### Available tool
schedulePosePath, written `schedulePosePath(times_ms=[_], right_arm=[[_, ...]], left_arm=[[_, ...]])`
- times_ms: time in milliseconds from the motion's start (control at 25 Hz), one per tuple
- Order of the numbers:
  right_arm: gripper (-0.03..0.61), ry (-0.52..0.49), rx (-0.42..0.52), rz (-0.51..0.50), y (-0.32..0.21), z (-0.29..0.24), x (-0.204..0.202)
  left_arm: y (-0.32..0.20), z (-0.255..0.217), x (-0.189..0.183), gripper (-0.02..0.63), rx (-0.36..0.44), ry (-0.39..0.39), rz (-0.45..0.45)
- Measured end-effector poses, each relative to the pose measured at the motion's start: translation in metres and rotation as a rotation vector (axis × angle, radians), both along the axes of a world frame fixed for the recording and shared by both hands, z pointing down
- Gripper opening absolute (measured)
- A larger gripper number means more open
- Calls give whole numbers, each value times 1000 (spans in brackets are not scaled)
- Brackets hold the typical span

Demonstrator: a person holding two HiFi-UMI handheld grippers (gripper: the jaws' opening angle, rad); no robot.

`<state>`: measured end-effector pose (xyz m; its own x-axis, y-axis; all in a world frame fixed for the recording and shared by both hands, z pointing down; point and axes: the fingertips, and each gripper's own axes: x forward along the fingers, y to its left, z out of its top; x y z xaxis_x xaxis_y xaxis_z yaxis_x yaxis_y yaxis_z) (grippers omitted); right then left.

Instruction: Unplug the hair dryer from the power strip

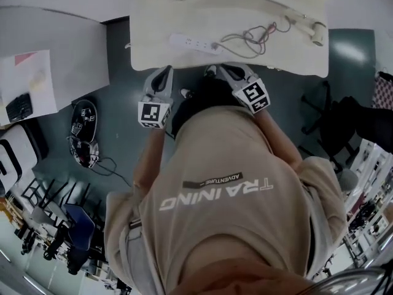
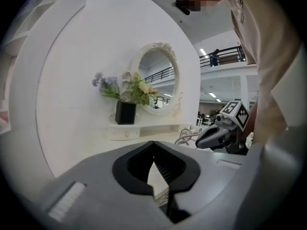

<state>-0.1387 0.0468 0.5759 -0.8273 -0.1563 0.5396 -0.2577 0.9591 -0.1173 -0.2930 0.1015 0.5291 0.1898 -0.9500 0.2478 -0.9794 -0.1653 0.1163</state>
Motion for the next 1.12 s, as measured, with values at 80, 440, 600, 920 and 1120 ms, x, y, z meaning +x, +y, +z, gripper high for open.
schedulePosePath(times_ms=[80,440,600,920,1120], right_arm=[[3,-12,-10,15,-11,6,6],[3,-79,-76,0,-43,42,16],[3,-164,-104,18,-62,38,20],[3,-206,-117,44,-75,29,23],[51,-189,-96,60,-80,32,14]], left_arm=[[-21,2,11,6,-6,-7,36],[-100,-9,57,6,-79,-95,196],[-122,6,81,6,-134,-186,300],[-143,38,89,6,-278,-123,306],[-143,63,92,6,-361,-164,390]])
